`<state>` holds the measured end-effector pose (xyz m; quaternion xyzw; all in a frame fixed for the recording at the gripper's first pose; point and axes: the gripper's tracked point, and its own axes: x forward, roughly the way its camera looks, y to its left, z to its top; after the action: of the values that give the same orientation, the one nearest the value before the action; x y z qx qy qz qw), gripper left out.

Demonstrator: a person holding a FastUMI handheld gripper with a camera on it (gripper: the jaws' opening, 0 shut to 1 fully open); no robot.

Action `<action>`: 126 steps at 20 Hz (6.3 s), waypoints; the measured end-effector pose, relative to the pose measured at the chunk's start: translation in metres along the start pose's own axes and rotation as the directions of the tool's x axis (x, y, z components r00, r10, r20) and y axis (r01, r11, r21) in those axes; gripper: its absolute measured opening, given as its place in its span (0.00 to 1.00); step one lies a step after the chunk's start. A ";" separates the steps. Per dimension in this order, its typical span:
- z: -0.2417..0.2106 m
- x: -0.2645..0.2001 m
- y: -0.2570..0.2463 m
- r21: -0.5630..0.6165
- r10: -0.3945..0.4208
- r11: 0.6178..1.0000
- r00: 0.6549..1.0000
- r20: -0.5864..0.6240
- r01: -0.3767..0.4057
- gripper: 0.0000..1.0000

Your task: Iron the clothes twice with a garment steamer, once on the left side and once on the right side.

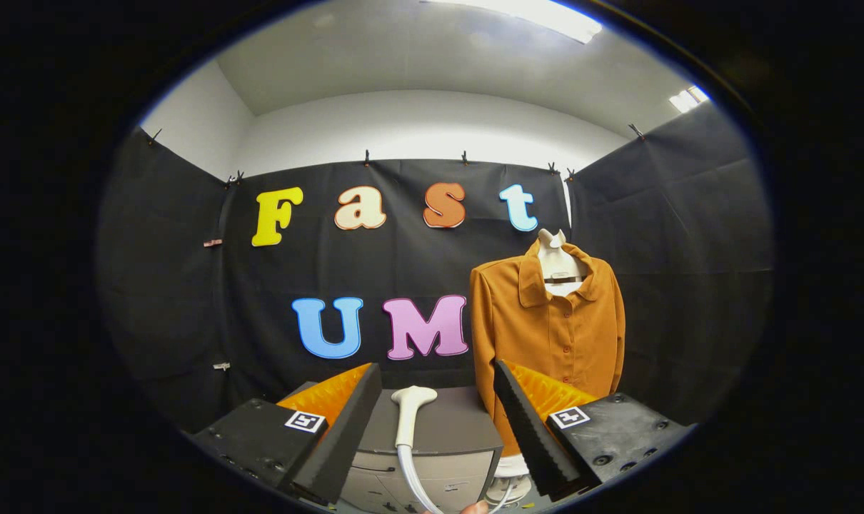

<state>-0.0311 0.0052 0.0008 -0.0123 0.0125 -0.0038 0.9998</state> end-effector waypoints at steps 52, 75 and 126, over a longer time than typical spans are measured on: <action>-0.080 0.093 -0.036 0.042 0.022 0.999 0.995 -0.093 -0.019 0.23; -0.160 0.170 -0.198 0.026 -0.028 0.999 0.993 -0.113 0.032 0.23; -0.114 0.042 -0.278 0.025 -0.141 0.989 0.983 -0.116 0.144 0.23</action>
<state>0.0059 -0.2758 -0.1075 0.0036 0.0688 -0.0763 0.9947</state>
